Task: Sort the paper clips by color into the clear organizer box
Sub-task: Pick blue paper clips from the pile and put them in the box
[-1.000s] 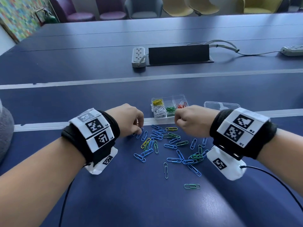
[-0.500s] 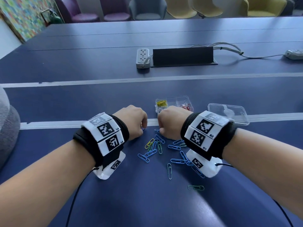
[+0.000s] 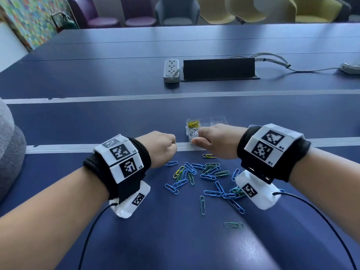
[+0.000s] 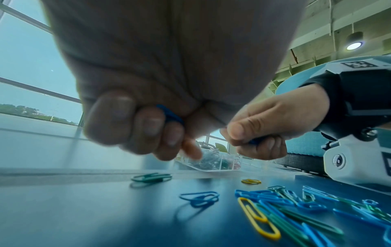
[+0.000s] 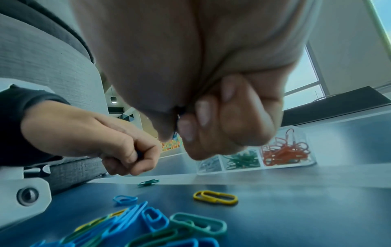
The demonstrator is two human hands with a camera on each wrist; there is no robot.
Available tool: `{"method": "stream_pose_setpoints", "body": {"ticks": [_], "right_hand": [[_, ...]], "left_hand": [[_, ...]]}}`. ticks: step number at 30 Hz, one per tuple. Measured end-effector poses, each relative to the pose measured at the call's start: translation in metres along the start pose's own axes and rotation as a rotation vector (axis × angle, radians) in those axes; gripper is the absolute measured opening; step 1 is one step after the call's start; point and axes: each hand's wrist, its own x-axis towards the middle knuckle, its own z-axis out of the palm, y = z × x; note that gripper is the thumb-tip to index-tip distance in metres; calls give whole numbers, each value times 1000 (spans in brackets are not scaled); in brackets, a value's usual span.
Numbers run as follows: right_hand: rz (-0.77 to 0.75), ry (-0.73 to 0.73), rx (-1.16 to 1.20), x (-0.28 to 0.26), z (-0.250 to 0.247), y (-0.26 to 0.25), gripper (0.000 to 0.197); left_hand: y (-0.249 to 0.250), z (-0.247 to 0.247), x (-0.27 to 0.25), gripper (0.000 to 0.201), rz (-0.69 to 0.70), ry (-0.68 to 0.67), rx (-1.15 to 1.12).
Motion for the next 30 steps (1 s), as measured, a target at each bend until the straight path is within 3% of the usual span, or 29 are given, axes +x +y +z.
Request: {"method": "stream_pose_setpoints", "body": {"ticks": [5,12,16,23,27,30], "right_hand": [[-8,11,39,0,4,1,24],[3,82,121,4,-11,12,27],[106,167,138,8,-29,25,30],[199,149,29,37,-47,38,29],[176,178,25,41,-49,33,28],[157,196,18,43,-47,32,30]], "left_hand": [[-6,1,-2,26,63,-73,80],[-6,1,-1,6,103,-77,109],[-2,-1,0,8,88,-45,86],[23,-26,27,5,155,51,31],[43,-45,58,14,109,106,57],[59,-52,73,27,154,121,117]]}}
